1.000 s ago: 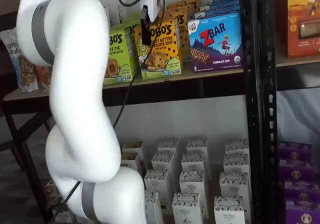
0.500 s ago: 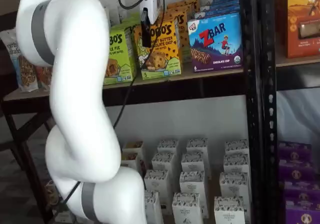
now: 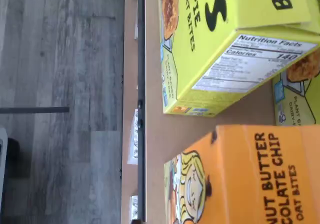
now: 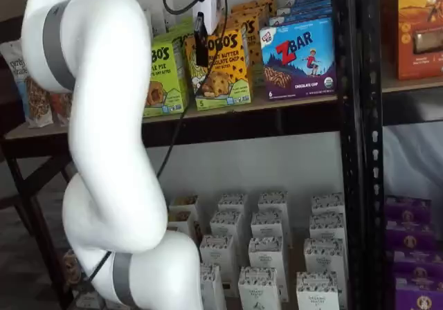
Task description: Pick up the orange box on the top shelf, the fifth box from the left
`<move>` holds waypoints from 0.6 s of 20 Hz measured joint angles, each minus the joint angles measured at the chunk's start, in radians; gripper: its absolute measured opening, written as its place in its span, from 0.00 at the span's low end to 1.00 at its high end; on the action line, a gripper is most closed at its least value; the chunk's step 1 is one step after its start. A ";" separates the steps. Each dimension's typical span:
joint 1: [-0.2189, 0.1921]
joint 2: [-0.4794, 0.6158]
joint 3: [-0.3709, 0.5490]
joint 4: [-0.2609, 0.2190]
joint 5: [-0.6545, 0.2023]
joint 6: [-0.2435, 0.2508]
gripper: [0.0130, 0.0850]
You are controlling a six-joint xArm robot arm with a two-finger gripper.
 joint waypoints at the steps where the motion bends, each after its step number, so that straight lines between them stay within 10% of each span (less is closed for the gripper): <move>1: 0.000 0.000 0.000 0.000 0.000 0.000 0.89; 12: 0.003 0.002 -0.001 0.000 0.007 0.003 0.67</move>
